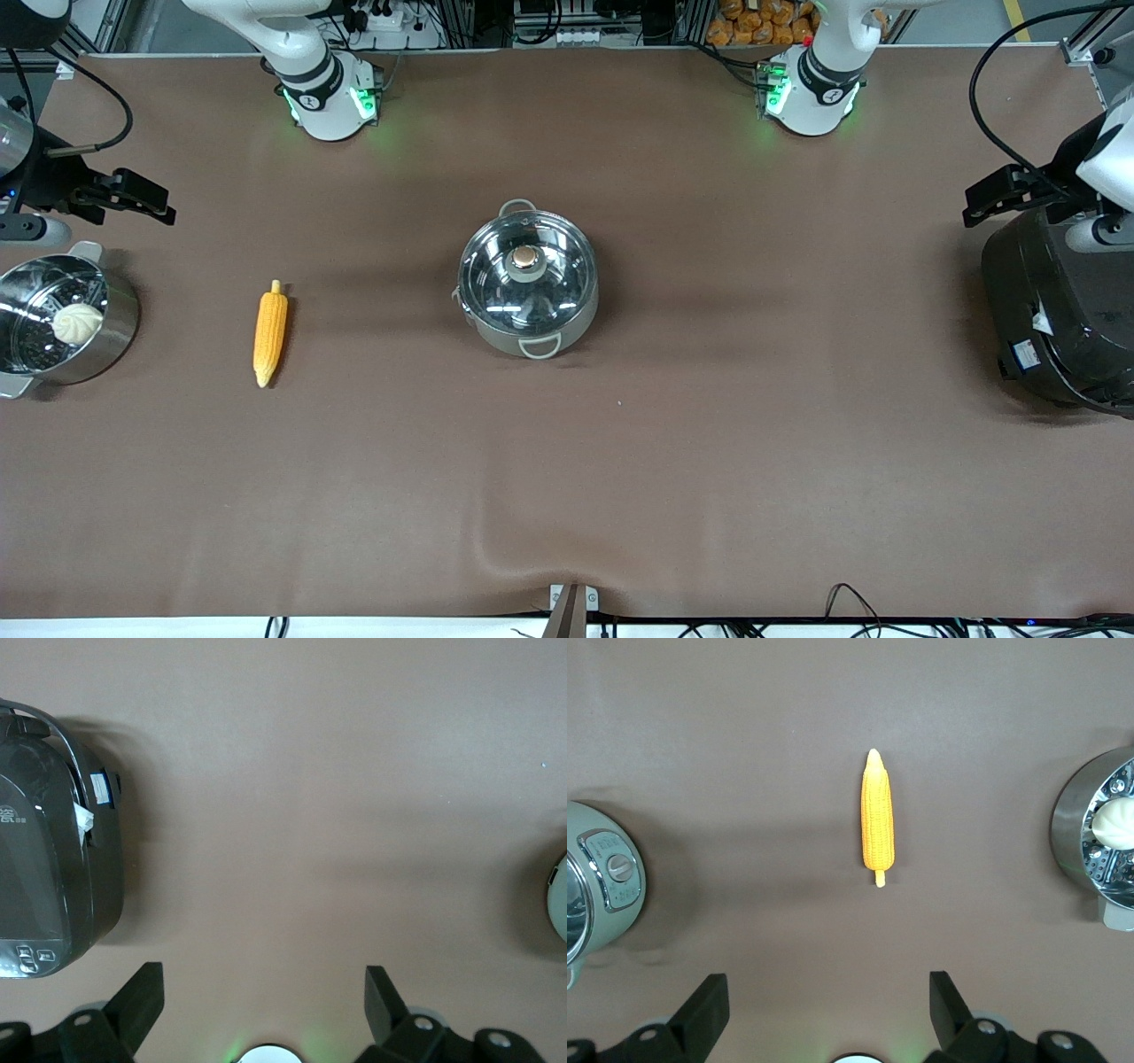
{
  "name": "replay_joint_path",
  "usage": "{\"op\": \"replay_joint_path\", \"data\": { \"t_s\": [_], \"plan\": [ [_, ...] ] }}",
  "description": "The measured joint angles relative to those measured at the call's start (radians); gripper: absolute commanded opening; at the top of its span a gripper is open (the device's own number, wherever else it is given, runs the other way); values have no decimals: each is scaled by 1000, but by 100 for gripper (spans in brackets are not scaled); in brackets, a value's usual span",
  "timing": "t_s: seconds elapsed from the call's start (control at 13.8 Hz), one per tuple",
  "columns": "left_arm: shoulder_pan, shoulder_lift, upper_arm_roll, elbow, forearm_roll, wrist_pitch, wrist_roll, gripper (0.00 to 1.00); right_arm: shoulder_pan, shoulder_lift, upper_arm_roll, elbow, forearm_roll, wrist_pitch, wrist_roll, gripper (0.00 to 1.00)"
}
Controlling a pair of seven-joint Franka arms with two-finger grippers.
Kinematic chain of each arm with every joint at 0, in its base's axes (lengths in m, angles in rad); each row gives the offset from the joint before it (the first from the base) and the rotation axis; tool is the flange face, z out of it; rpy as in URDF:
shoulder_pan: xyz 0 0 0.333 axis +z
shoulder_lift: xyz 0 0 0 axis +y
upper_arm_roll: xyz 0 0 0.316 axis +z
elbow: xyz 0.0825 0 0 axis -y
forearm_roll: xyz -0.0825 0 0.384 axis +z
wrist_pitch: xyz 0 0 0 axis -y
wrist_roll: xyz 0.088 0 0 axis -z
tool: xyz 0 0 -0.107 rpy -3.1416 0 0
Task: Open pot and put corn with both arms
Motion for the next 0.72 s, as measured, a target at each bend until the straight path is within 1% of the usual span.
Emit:
{"op": "replay_joint_path", "data": {
  "t_s": [0.43,0.72],
  "plan": [
    [-7,12,-7,19,0,0,-3,100,0,16,-2,-6,0,21,0,100],
    [-102,21,-41,20,-14,0,-47,100,0,30,-3,-9,0,38,0,100]
  ]
}}
